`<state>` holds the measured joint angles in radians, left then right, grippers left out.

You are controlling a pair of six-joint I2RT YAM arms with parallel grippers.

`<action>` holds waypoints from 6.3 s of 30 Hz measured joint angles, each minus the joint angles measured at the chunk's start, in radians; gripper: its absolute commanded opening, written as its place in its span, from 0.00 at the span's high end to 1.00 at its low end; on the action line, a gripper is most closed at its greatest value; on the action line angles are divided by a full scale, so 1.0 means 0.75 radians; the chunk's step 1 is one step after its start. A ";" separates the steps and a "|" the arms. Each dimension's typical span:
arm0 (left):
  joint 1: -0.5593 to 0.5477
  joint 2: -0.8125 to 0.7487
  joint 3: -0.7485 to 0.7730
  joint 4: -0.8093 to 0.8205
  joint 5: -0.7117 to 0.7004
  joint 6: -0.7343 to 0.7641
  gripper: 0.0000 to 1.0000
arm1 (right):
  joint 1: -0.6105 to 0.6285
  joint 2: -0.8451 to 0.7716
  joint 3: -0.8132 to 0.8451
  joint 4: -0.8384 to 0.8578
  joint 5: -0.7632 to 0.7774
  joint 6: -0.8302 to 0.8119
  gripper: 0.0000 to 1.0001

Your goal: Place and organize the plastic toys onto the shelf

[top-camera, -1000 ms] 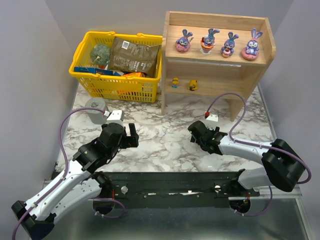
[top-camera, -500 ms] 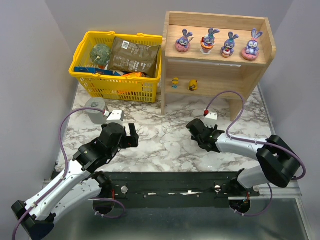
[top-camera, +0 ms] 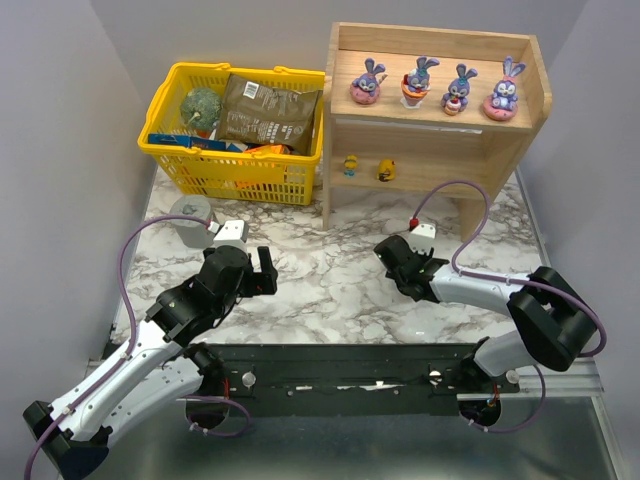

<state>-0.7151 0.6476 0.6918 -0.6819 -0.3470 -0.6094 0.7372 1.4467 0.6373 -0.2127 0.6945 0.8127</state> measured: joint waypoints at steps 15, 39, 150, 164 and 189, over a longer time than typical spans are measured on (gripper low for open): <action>0.000 0.004 0.000 0.000 0.001 0.000 0.01 | -0.008 0.000 0.000 0.052 0.000 -0.038 0.77; 0.000 0.003 0.000 0.000 0.001 0.000 0.01 | -0.018 -0.417 0.440 -0.351 0.106 -0.097 0.79; 0.000 0.019 0.000 0.000 0.002 0.000 0.01 | -0.244 -0.400 0.587 -0.127 -0.131 -0.475 0.56; 0.000 0.019 0.000 0.000 0.003 0.000 0.01 | -0.244 -0.344 0.558 -0.138 -0.132 -0.481 0.99; 0.000 0.019 0.000 0.000 0.002 0.000 0.01 | -0.253 -0.141 0.706 -0.168 -0.130 -0.464 0.99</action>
<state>-0.7151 0.6621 0.6918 -0.6819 -0.3454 -0.6094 0.5476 1.3411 1.1671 -0.3386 0.5968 0.4644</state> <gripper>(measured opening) 0.988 0.011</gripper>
